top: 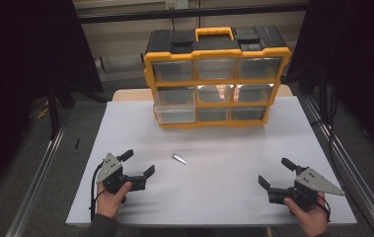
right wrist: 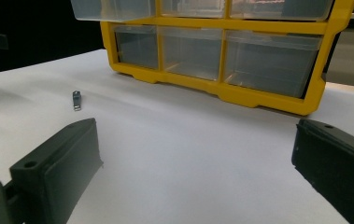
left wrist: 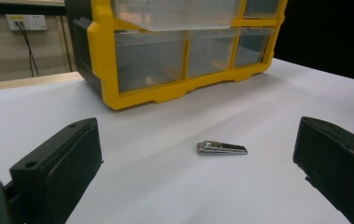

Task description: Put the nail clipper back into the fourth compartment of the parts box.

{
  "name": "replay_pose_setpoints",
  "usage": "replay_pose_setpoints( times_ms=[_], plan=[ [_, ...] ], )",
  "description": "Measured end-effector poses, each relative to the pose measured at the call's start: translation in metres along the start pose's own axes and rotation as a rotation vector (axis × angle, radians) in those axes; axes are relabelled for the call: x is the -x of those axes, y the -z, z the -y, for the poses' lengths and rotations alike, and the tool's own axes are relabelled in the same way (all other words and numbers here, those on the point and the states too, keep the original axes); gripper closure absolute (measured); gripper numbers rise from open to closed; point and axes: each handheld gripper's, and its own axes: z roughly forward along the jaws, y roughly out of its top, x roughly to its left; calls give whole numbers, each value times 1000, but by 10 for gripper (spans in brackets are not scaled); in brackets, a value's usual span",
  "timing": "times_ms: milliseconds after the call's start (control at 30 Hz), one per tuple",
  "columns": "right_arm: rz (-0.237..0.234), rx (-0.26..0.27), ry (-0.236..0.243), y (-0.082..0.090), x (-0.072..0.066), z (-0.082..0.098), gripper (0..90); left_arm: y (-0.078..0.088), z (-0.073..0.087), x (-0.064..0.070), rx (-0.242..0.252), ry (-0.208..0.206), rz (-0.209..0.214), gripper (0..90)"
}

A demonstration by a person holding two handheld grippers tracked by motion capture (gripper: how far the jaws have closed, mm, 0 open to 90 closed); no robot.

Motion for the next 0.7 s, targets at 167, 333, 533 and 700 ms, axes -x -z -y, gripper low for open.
replay_pose_setpoints(
  times_ms=[167,333,533,700],
  plan=[
    [-3,-3,2,0,0,0,9,-8,-2,4,-8,15,5,12],
    [0,0,-1,0,0,0,9,-17,-5,10,-18,-10,24,12],
    [4,5,-9,-1,0,0,9,-27,-6,13,-47,-24,47,14],
    [-4,-1,-2,0,0,0,9,-33,-7,14,-55,-14,69,13]
  ],
)
